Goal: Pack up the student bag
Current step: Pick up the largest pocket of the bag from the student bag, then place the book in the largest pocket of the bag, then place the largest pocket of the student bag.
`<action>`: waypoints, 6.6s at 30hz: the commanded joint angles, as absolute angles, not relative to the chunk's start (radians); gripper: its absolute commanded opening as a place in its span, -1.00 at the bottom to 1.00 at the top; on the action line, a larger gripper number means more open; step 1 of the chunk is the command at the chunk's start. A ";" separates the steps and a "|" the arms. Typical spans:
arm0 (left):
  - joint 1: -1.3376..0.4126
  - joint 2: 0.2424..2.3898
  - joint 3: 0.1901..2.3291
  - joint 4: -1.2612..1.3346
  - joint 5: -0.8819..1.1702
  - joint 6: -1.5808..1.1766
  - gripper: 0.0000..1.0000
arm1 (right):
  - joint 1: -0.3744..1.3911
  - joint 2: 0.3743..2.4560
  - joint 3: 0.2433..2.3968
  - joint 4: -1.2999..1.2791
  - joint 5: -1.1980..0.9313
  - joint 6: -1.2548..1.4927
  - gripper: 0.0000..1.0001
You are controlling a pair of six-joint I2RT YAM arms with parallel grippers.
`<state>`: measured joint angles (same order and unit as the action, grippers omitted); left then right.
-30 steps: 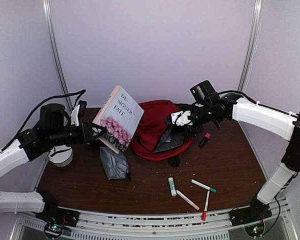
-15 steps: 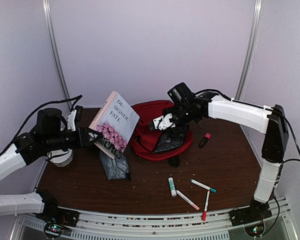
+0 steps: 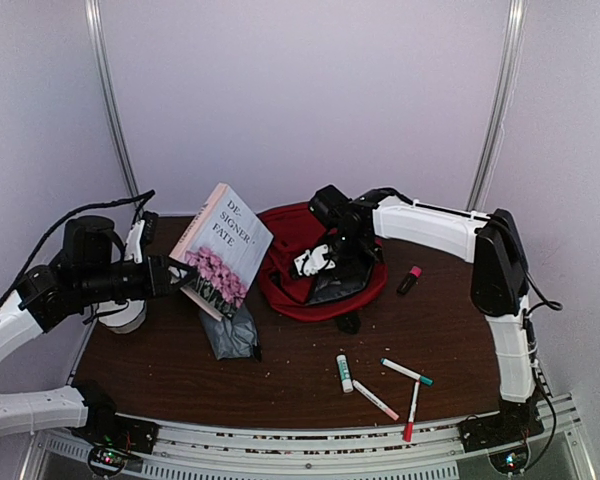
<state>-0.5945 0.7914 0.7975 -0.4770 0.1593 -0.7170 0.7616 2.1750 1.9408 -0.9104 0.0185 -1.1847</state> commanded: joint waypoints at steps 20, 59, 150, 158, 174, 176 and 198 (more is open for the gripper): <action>-0.611 0.732 0.611 -0.282 0.448 -1.045 -0.37 | 0.689 1.978 2.059 -0.571 -0.070 -0.454 -1.00; -0.727 1.404 0.674 0.521 0.337 -1.415 -0.42 | 0.726 1.782 1.841 -0.597 -0.333 -0.304 -1.00; -0.792 1.795 1.206 -0.045 0.075 -1.192 0.96 | 0.755 1.759 1.701 -0.557 -0.400 -0.326 -1.00; -0.858 1.575 1.027 -0.212 0.026 -1.096 0.95 | 0.750 1.746 1.652 -0.548 -0.424 -0.339 -1.00; -0.835 1.251 0.814 -0.548 -0.239 -0.980 0.77 | 0.750 1.844 1.649 -0.650 -0.550 -0.427 -0.70; -0.816 1.240 0.762 -0.477 -0.200 -0.999 0.68 | 0.751 1.857 1.659 -0.672 -0.583 -0.432 -0.62; -0.776 1.176 0.797 -0.511 -0.075 -0.862 -1.00 | 0.750 1.817 1.735 -0.767 -0.839 -0.379 0.08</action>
